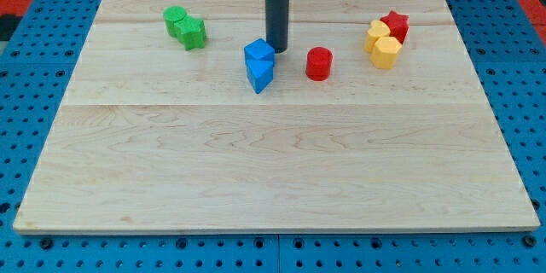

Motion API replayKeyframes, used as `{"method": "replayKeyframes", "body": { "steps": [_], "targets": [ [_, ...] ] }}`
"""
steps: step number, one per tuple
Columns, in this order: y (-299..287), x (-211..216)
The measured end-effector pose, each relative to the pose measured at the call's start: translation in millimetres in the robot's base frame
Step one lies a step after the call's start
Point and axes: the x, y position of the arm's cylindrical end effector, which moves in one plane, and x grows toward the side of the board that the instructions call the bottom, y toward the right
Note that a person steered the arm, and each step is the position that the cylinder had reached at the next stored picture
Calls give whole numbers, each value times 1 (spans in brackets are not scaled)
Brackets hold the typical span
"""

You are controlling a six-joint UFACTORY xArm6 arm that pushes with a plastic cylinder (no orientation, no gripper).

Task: Push the blue cube along with the blue triangle slightly down

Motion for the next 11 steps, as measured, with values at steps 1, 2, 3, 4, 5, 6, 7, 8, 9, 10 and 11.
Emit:
{"method": "replayKeyframes", "body": {
  "steps": [1, 2, 3, 4, 5, 6, 7, 8, 9, 10, 11],
  "targets": [
    [-1, 15],
    [3, 24],
    [9, 2],
    [-1, -11],
    [-28, -18],
    [-33, -4],
    [-30, 30],
    [-30, 60],
    [-30, 96],
    [-30, 133],
    [-28, 151]
  ]
}}
